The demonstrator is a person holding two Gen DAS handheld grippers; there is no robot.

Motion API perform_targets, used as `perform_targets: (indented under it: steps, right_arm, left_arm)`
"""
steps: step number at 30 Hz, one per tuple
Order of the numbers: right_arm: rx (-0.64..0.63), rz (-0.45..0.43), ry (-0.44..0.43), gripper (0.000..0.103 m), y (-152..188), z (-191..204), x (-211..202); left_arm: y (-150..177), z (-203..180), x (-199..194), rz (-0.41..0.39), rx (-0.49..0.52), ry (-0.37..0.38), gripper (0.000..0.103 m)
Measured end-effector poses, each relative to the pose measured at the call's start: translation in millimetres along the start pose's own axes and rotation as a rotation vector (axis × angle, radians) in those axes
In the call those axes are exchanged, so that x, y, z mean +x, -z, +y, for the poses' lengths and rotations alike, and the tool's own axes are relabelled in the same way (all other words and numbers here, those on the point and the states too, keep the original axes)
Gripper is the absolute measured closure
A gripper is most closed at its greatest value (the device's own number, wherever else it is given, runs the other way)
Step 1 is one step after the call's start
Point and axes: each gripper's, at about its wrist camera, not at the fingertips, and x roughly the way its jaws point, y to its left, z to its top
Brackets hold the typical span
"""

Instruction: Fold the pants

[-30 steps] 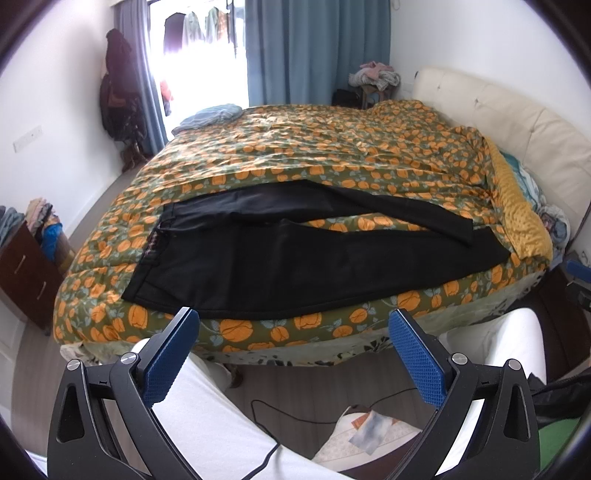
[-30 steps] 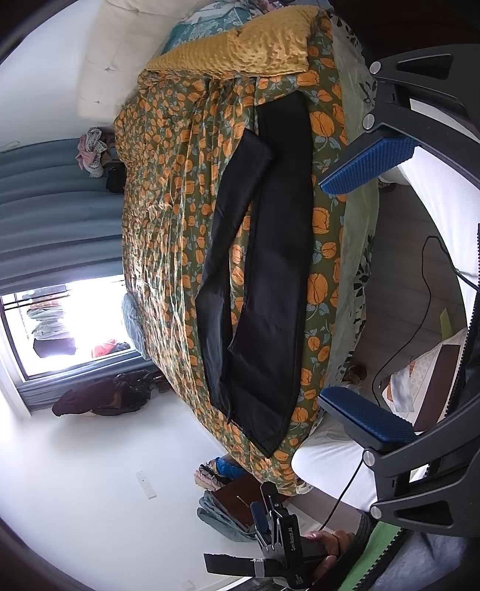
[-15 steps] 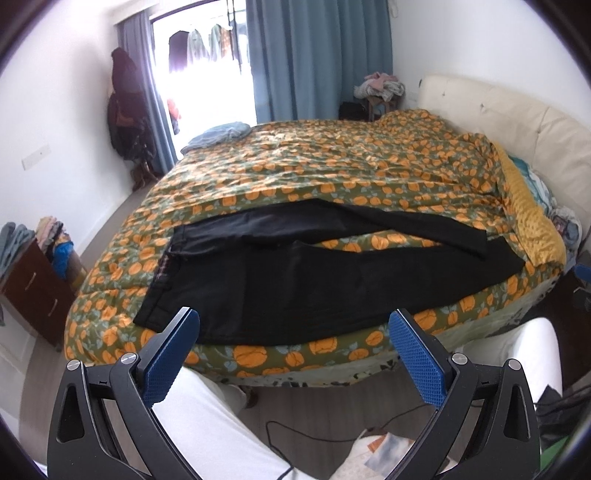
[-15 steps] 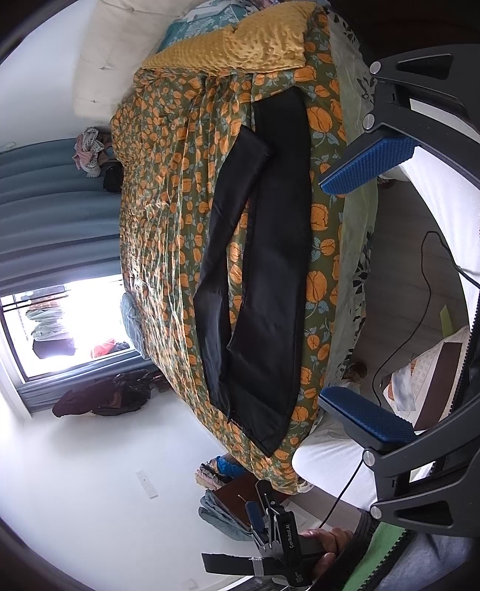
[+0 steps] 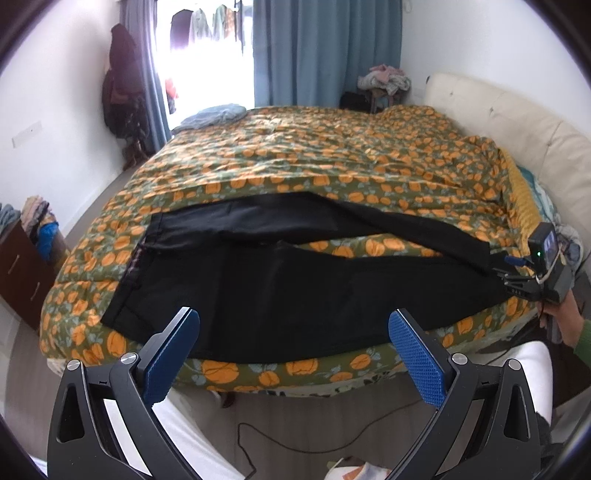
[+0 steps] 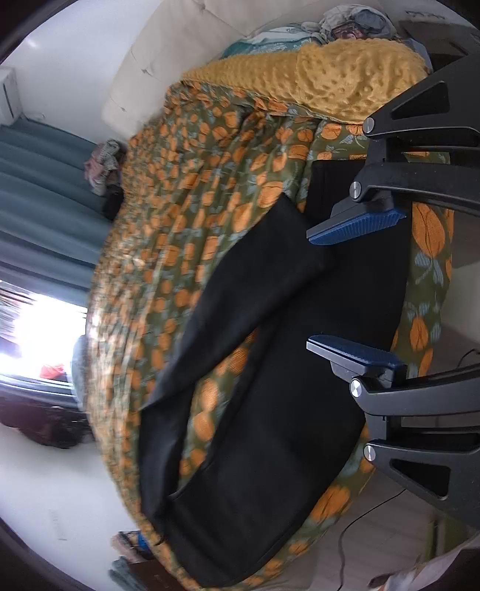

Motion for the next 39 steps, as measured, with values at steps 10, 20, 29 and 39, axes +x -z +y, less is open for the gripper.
perform_targets:
  steps: [10, 20, 29, 39]
  right_arm:
    - [-0.279, 0.143, 0.029, 0.056, 1, -12, 114]
    - [0.201, 0.105, 0.038, 0.051, -194, -198, 148]
    - [0.591, 0.152, -0.125, 0.032, -155, -262, 211]
    - [0.535, 0.166, -0.302, 0.037, -166, -188, 249]
  left_arm:
    - [5, -13, 54, 0.157, 0.007, -0.023, 0.001]
    - [-15, -32, 83, 0.162, 0.031, 0.007, 0.001]
    - [-16, -9, 126, 0.225, -0.016, -0.040, 0.001]
    - [-129, 63, 252, 0.114, -0.027, -0.110, 0.001]
